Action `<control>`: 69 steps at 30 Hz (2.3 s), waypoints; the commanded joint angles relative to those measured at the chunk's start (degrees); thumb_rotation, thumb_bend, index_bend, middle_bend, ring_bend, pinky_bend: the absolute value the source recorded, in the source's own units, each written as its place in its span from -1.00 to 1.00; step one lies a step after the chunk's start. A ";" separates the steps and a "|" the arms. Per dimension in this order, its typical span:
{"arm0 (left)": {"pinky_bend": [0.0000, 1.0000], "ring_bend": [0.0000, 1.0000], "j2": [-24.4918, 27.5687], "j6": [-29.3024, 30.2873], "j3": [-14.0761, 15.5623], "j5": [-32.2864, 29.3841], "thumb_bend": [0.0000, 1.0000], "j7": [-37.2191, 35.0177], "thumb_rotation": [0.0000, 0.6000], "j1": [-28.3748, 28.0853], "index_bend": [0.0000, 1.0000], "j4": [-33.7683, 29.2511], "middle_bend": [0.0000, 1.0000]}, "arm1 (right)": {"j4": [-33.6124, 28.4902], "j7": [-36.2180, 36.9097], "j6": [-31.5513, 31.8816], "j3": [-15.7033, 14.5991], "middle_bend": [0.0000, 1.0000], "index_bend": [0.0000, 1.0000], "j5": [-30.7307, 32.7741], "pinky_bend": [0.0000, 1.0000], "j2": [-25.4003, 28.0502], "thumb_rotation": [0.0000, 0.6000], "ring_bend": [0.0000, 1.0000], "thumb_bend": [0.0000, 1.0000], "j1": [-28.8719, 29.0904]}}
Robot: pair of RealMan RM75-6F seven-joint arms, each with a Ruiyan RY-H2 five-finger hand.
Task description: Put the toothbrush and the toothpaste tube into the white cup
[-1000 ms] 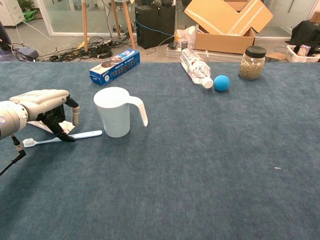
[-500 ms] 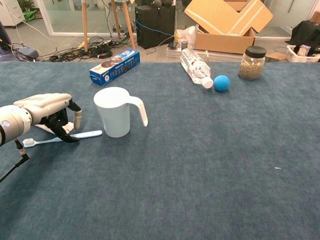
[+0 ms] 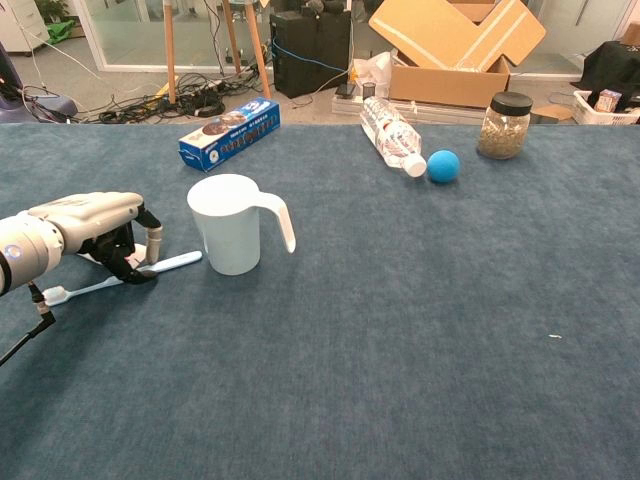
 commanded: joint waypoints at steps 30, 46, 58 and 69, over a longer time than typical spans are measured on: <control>1.00 1.00 -0.98 1.95 1.82 0.32 -0.08 3.73 1.00 0.00 0.19 0.16 1.00 | 0.08 0.37 -0.02 0.10 -0.93 -0.93 0.10 0.00 0.07 1.00 -0.89 -1.00 0.02; 1.00 1.00 4.96 7.36 3.13 4.47 0.18 3.50 1.00 3.14 0.24 -9.13 1.00 | -0.04 0.13 -0.04 0.00 -0.93 -0.93 -0.08 0.00 -0.02 1.00 -0.89 -1.00 0.06; 1.00 1.00 10.93 12.30 3.21 8.09 0.19 2.94 1.00 5.82 0.24 -16.63 1.00 | 0.02 -0.27 -0.19 -0.02 -0.93 -0.93 0.08 0.00 -0.27 1.00 -0.89 -1.00 0.15; 1.00 1.00 18.49 17.76 -1.05 11.96 0.22 0.62 1.00 7.17 0.24 -26.38 1.00 | 0.06 -0.38 -0.39 -0.08 -0.93 -0.93 0.05 0.00 -0.39 1.00 -0.89 -1.00 0.26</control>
